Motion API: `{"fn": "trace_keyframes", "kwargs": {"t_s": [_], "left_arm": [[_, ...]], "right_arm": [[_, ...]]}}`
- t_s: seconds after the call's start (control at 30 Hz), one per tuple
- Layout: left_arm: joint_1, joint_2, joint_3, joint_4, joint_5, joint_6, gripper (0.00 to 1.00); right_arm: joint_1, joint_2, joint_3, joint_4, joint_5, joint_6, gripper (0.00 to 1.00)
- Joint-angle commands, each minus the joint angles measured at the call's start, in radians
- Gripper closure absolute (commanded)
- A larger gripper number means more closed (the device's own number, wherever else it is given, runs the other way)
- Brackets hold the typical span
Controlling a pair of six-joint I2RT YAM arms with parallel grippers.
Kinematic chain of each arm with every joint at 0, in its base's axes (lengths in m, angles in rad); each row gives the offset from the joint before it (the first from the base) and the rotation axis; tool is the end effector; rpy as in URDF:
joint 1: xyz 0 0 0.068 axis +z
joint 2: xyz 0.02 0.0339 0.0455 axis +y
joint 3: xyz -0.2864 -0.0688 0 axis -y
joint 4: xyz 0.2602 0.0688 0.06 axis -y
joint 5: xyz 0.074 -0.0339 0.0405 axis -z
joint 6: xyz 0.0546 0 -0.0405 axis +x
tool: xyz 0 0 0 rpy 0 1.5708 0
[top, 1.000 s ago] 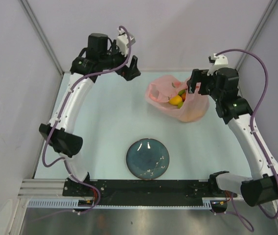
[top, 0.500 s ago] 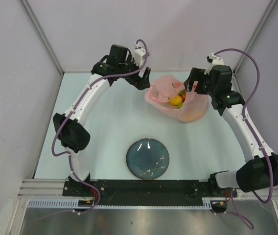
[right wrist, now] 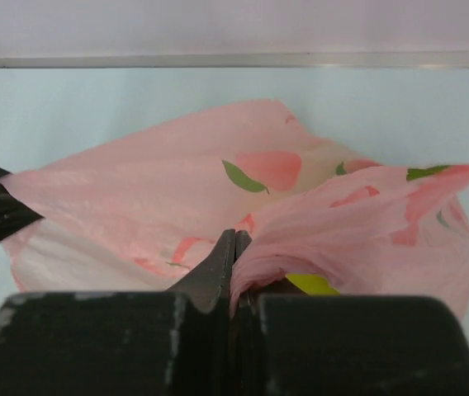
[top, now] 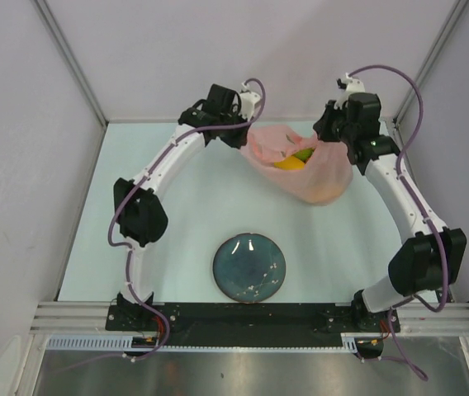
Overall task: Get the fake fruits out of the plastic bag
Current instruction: Adjust the plastic bag at the center of the board.
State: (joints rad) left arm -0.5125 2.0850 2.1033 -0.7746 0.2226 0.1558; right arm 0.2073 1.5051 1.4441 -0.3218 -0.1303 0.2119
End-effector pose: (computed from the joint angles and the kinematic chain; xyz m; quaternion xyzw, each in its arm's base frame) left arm 0.4407 -0.2618 0.3403 0.3408 0.8476 -0.1702 0.3693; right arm 0.3738 0.0859 0.3954 -0.0345 0.8270 0.1690 0.5350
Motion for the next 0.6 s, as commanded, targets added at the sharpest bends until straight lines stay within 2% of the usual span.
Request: {"fn": "trace_keyframes", "kwargs": {"t_s": [0.0,0.1,0.2,0.3,0.37,0.4,0.47,0.5,0.57], "left_arm": [[0.075,-0.016,0.182,0.08,0.032,-0.022,1.0],[0.132,-0.049,0.224,0.139,0.07,-0.044,1.0],[0.202,-0.089,0.244,0.185,0.179,-0.076,1.0],[0.267,-0.118,0.23,0.192,0.348,-0.099,1.0],[0.31,-0.157,0.187,0.193,0.481,-0.131,1.0],[0.325,-0.175,0.117,0.195,0.536,-0.142,1.0],[0.361,-0.221,0.04,0.19,0.644,-0.15,1.0],[0.371,-0.239,-0.044,0.181,0.719,-0.15,1.0],[0.393,-0.299,-0.177,0.141,0.777,-0.119,1.0]], "right_arm": [[0.018,0.097,0.235,0.112,-0.025,-0.068,1.0],[0.033,0.158,0.41,0.13,-0.02,-0.13,1.0],[0.056,0.207,0.508,0.155,-0.022,-0.196,1.0],[0.086,0.213,0.519,0.17,-0.029,-0.262,1.0],[0.096,0.198,0.48,0.161,-0.035,-0.276,1.0],[0.107,0.187,0.457,0.156,-0.048,-0.282,1.0],[0.125,0.149,0.348,0.139,-0.06,-0.286,1.0],[0.138,0.135,0.301,0.136,-0.068,-0.287,1.0],[0.176,0.091,0.164,0.133,-0.068,-0.281,1.0]]}}
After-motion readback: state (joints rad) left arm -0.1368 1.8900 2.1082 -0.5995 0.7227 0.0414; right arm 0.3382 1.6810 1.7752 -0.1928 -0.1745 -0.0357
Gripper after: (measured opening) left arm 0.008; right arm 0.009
